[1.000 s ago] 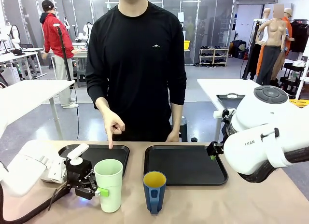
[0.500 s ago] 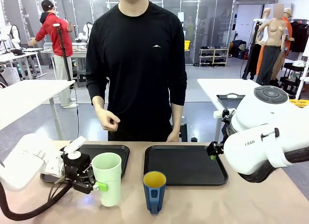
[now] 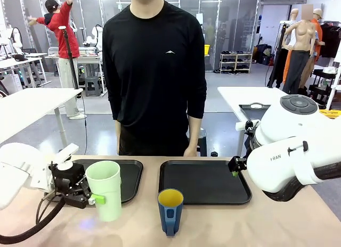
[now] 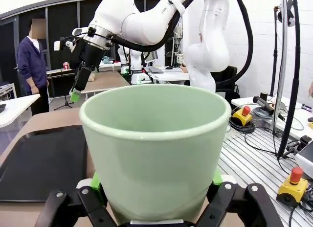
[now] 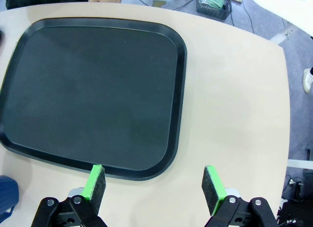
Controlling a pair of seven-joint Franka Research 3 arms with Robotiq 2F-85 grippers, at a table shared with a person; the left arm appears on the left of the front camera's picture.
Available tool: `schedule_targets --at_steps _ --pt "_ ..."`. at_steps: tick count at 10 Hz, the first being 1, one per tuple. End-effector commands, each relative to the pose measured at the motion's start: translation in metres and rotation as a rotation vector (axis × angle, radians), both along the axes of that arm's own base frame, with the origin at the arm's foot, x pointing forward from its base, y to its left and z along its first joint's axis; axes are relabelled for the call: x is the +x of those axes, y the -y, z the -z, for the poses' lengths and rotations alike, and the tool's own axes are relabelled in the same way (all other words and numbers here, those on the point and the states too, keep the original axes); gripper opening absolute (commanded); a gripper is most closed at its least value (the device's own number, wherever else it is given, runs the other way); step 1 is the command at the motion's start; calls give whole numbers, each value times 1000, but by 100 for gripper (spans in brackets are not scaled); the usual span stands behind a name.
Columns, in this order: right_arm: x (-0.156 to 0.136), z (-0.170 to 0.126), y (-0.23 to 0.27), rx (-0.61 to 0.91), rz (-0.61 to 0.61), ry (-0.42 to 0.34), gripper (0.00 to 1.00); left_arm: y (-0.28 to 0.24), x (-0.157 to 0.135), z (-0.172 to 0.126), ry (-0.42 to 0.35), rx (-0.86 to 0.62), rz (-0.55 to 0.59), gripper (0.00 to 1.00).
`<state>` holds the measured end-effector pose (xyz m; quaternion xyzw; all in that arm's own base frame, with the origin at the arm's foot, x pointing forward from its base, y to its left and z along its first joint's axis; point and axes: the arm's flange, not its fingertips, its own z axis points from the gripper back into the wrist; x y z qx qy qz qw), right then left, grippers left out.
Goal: Sort and store the cups by type.
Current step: Pick up the Reusable plastic cup, then place the picked Reusable plastic cup into the Flat Tray indicated by the person.
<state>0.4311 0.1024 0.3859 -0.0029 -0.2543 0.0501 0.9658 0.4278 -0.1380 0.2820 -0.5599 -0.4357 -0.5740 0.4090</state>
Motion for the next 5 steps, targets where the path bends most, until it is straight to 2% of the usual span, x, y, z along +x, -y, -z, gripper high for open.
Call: schedule_targets --at_steps 1,5 --pt "1 1 0 -4 -8 0 100 2 0 2 -2 3 4 34" --pt "1 1 0 -4 -8 0 100 2 0 2 -2 3 4 34"
